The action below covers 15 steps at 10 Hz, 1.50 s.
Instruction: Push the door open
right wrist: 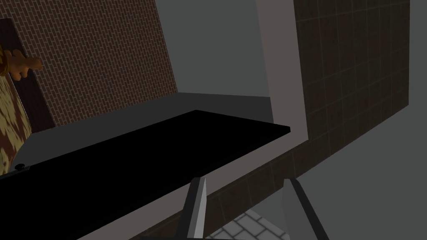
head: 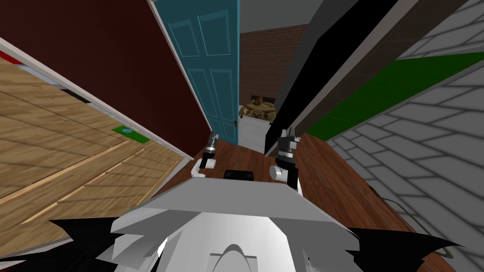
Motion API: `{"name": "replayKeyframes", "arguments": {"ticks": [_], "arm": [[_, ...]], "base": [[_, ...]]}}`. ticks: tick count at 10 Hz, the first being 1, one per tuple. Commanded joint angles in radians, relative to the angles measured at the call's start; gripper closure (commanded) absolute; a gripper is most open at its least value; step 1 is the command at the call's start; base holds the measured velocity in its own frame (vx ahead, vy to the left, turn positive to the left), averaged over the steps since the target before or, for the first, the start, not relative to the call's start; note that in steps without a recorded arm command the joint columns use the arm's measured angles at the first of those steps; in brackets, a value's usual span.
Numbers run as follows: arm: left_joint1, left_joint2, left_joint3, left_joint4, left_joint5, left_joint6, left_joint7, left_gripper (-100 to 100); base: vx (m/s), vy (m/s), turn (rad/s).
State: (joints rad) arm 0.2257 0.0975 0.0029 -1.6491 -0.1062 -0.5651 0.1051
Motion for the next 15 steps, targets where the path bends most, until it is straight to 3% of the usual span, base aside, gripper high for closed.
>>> {"name": "replayKeyframes", "arguments": {"ticks": [1,15], "arm": [[-0.014,0.000,-0.005,0.037,-0.005,-0.008,0.002,-100],[-0.141,0.002,-0.036,0.376,-0.038,-0.088,0.029,-100]], "base": [[0.111,0.032,-0.007],[0.099,0.021,-0.007]]}}
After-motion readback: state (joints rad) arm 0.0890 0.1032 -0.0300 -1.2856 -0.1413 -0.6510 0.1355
